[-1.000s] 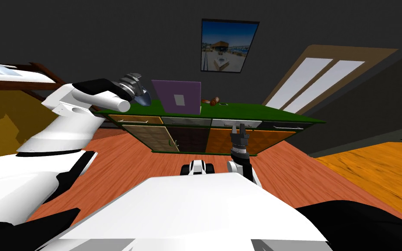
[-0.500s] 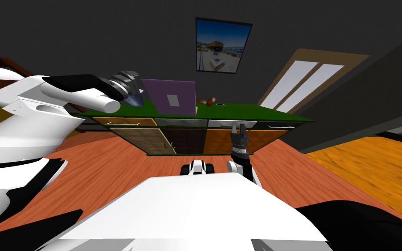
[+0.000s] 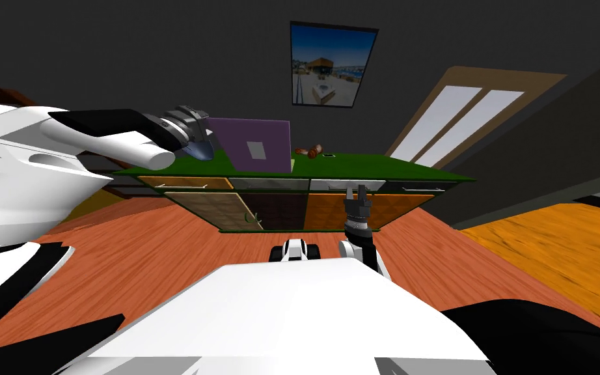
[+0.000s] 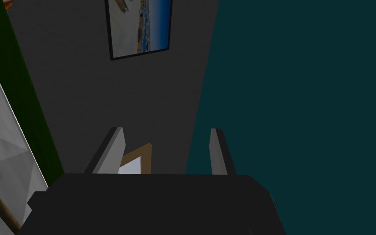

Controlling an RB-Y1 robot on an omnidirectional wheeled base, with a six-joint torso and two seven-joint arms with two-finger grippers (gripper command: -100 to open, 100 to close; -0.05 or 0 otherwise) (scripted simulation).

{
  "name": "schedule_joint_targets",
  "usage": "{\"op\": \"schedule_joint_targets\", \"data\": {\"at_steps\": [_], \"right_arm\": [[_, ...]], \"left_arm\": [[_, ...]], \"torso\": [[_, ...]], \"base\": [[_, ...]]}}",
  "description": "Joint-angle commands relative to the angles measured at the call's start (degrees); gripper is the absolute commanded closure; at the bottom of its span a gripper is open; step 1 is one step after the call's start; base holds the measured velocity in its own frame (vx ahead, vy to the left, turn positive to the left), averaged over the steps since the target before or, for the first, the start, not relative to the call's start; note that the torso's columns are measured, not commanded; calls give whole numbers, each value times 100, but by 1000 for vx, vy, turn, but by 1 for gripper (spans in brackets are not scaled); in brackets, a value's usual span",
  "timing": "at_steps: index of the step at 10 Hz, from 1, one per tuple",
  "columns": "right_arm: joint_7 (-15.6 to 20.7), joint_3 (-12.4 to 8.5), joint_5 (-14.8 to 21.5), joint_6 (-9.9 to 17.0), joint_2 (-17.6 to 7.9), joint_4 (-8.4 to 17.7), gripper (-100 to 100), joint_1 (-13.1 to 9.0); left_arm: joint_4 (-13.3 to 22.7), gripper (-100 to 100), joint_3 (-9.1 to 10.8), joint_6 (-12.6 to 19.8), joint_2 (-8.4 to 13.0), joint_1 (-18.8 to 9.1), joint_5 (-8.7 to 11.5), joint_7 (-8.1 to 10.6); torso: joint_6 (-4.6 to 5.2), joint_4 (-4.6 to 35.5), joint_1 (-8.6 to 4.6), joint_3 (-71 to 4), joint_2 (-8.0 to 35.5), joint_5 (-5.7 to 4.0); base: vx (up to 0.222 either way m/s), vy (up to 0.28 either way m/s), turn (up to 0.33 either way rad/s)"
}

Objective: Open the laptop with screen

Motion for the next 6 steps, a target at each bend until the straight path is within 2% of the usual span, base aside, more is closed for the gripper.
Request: {"op": "schedule_joint_targets", "data": {"at_steps": [1, 2, 4, 5, 6], "right_arm": [[0, 0, 0, 0, 0, 1, 0, -1], [0, 0, 0, 0, 0, 1, 0, 0], [0, 0, 0, 0, 0, 1, 0, 0], [0, 1, 0, 0, 0, 0, 0, 0], [0, 1, 0, 0, 1, 0, 0, 0]], "left_arm": [[384, 100, -52, -54, -438, -310, -116, -139], [609, 100, -191, -149, -623, -549, -360, -395], [916, 100, -191, -149, -978, -882, -360, -395], [1009, 100, -191, -149, -1080, -906, -360, -395], [1216, 100, -330, -245, -1282, -1149, -604, -650]], "torso": [[7, 3, 2, -3, -5, 1], [12, -2, -28, -18, -30, -12], [15, -2, -36, -20, -30, -17], [16, -2, -55, -21, -31, -24], [11, -1, -59, -20, -31, -25]], "base": [[-50, 42, -12], [-50, 89, 212], [-44, 60, 35], [-10, 4, -26], [-51, 52, 217]]}}
